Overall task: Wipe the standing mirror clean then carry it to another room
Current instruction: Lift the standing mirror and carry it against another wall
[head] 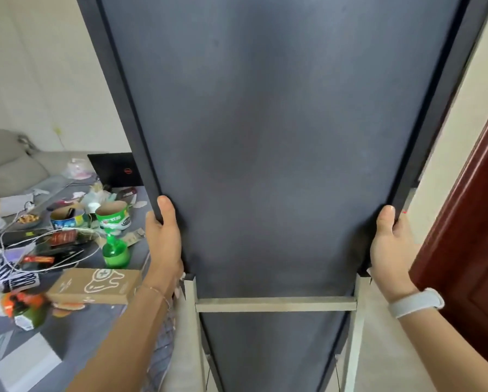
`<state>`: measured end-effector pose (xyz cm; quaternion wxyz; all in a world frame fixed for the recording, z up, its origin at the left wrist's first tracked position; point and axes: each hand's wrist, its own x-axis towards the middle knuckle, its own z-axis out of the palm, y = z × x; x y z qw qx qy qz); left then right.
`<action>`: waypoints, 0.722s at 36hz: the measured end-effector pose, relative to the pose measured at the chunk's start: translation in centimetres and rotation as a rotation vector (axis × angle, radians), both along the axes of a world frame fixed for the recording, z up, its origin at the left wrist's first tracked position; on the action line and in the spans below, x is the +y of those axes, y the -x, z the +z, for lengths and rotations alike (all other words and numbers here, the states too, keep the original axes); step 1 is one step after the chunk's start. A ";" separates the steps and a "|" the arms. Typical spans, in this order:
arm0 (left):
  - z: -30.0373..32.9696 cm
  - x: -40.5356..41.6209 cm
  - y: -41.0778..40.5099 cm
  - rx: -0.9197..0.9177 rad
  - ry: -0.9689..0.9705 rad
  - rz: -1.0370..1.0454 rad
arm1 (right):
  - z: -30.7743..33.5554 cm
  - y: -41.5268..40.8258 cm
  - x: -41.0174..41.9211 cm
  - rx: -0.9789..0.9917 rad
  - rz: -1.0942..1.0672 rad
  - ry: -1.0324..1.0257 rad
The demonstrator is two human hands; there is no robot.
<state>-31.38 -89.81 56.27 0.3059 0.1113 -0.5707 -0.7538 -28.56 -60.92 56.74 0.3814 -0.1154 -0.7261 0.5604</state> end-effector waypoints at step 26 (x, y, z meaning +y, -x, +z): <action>1.3 -7.7 46.4 -0.005 -0.007 0.000 | 0.1 47.2 -7.8 0.080 0.003 -0.013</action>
